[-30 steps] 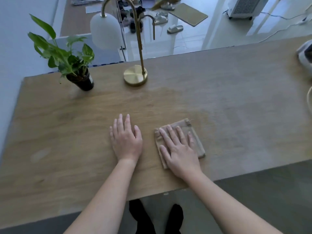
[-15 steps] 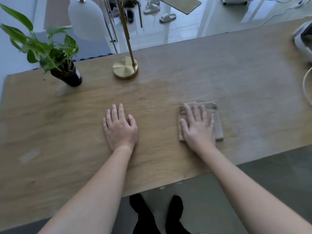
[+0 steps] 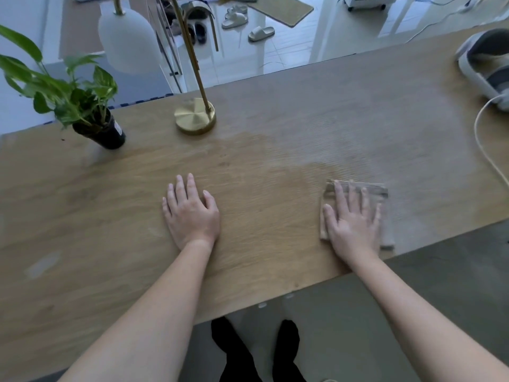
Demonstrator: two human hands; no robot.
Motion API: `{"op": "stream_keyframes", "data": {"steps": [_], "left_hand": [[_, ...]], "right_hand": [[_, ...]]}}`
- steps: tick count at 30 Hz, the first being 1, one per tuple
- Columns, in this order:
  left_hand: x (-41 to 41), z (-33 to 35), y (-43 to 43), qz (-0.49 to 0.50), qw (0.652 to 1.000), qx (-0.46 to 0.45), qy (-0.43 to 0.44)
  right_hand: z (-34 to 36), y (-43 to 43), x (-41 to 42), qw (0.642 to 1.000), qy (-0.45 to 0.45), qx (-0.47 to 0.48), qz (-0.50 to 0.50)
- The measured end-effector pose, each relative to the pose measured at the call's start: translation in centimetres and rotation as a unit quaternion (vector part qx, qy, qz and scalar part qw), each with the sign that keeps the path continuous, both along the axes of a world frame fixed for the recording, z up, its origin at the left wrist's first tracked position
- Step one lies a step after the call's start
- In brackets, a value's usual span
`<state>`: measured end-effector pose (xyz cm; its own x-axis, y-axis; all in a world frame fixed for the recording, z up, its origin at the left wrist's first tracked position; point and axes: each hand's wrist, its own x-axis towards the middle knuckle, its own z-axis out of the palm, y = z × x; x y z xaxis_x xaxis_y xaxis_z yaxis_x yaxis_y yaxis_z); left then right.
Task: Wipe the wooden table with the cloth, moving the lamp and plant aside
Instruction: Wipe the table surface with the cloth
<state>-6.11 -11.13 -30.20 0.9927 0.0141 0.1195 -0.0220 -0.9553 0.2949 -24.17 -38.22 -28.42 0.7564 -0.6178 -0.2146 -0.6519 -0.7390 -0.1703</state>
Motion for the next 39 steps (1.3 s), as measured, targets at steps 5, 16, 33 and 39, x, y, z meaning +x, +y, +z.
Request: {"op": "stream_keyframes", "data": {"steps": [5,16,33,39], "left_hand": [[-0.2,0.0,0.1,0.000,1.000,0.002,-0.002],[-0.2,0.2,-0.2,0.005,1.000,0.003,-0.007],[-0.3,0.8,-0.5,0.010,1.000,0.003,0.009],[-0.3,1.1,-0.7,0.010,1.000,0.006,0.017]], "right_hand": [[0.7,7.4,-1.8,0.977,0.007,0.022,0.213],[0.9,-5.0,-0.1,0.998,-0.049,0.016,0.036],[0.5,-5.7,-11.0,0.998,-0.007,0.007,0.057],[0.2,-8.8,-3.8,0.997,-0.027,-0.018,0.070]]}}
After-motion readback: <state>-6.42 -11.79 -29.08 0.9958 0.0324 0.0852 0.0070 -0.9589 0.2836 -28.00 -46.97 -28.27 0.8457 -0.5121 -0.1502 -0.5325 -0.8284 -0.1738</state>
